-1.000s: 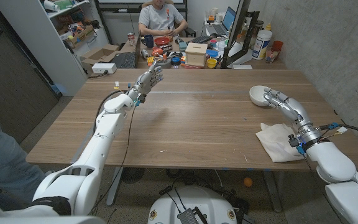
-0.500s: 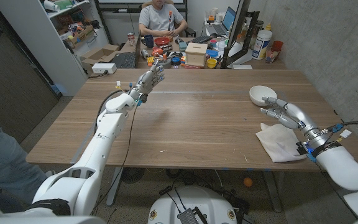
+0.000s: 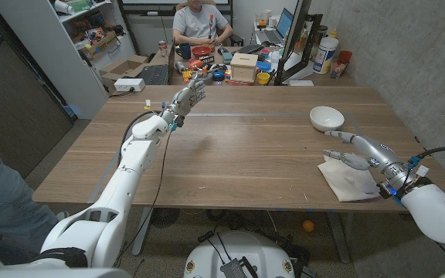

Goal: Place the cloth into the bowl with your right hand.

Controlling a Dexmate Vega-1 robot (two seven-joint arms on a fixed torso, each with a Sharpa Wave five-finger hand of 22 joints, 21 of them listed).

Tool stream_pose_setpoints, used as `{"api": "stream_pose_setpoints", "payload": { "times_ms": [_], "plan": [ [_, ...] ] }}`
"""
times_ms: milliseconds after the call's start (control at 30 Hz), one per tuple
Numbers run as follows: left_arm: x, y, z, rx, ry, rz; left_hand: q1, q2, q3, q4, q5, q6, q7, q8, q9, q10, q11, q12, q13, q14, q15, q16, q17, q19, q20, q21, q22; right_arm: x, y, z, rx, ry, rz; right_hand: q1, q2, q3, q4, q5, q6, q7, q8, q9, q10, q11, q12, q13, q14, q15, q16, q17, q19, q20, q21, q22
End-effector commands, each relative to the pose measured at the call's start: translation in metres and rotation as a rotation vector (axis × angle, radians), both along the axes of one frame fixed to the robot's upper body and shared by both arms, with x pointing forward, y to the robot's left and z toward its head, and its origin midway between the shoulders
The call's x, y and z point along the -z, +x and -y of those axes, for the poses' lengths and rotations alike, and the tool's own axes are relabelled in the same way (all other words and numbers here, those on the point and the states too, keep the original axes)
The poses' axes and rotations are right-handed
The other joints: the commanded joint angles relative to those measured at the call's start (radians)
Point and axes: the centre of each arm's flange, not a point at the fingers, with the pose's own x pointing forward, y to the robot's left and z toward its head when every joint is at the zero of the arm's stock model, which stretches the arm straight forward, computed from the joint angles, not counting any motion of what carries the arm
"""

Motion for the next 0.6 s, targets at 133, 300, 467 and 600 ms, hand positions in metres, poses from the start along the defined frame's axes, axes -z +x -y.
{"api": "stream_pose_setpoints", "payload": {
  "times_ms": [133,300,467,600],
  "plan": [
    [0.001,-0.001,-0.002,0.002,0.009,-0.007,0.0,0.011,-0.008,-0.003,0.007,0.012,-0.001,0.006,0.005,0.009,-0.004,0.005,0.005,0.009,-0.001,0.006,0.003,0.0,0.01,0.006,0.005,0.01,-0.003,-0.005,0.161,-0.181,-0.043,-0.02,-0.025,-0.009,0.02,0.011,0.01,-0.025,-0.005,0.004,-0.007,-0.031,-0.001,0.006,-0.053,0.02,-0.01,0.005,-0.107,0.008,-0.025,0.003],
    [0.002,0.0,-0.002,0.006,0.008,-0.009,0.0,0.012,-0.009,-0.003,0.007,0.013,0.0,0.006,0.005,0.01,-0.004,0.005,0.005,0.01,-0.001,0.006,0.003,-0.001,0.012,0.005,0.005,0.013,-0.001,-0.005,0.211,-0.238,-0.092,-0.034,-0.035,-0.016,0.027,0.022,0.011,-0.04,-0.008,0.004,-0.022,-0.039,-0.007,0.007,-0.089,0.019,-0.007,0.006,-0.205,0.008,-0.031,0.003],
    [0.004,0.002,-0.002,0.008,0.007,-0.017,0.0,0.013,-0.01,-0.003,0.007,0.012,-0.003,0.006,0.005,0.011,-0.004,0.005,0.005,0.012,-0.001,0.007,0.003,-0.003,0.016,0.005,0.005,0.015,0.004,-0.005,0.246,-0.271,-0.164,-0.041,-0.043,-0.02,0.029,0.038,-0.018,-0.034,-0.02,0.004,-0.07,-0.005,-0.024,0.008,-0.14,0.05,-0.01,0.005,-0.264,0.01,-0.02,0.004],
    [0.007,0.003,-0.001,0.011,0.007,-0.025,0.0,0.013,-0.01,-0.003,0.007,0.014,-0.004,0.006,0.005,0.011,-0.006,0.005,0.005,0.011,0.001,0.006,0.003,-0.005,0.02,0.004,0.006,0.016,0.011,-0.005,0.28,-0.307,-0.224,-0.041,-0.049,-0.023,0.028,0.053,-0.08,-0.012,-0.033,0.005,-0.153,0.023,-0.046,0.009,-0.193,0.073,-0.012,0.004,-0.267,0.01,-0.008,0.006]
  ]
}}
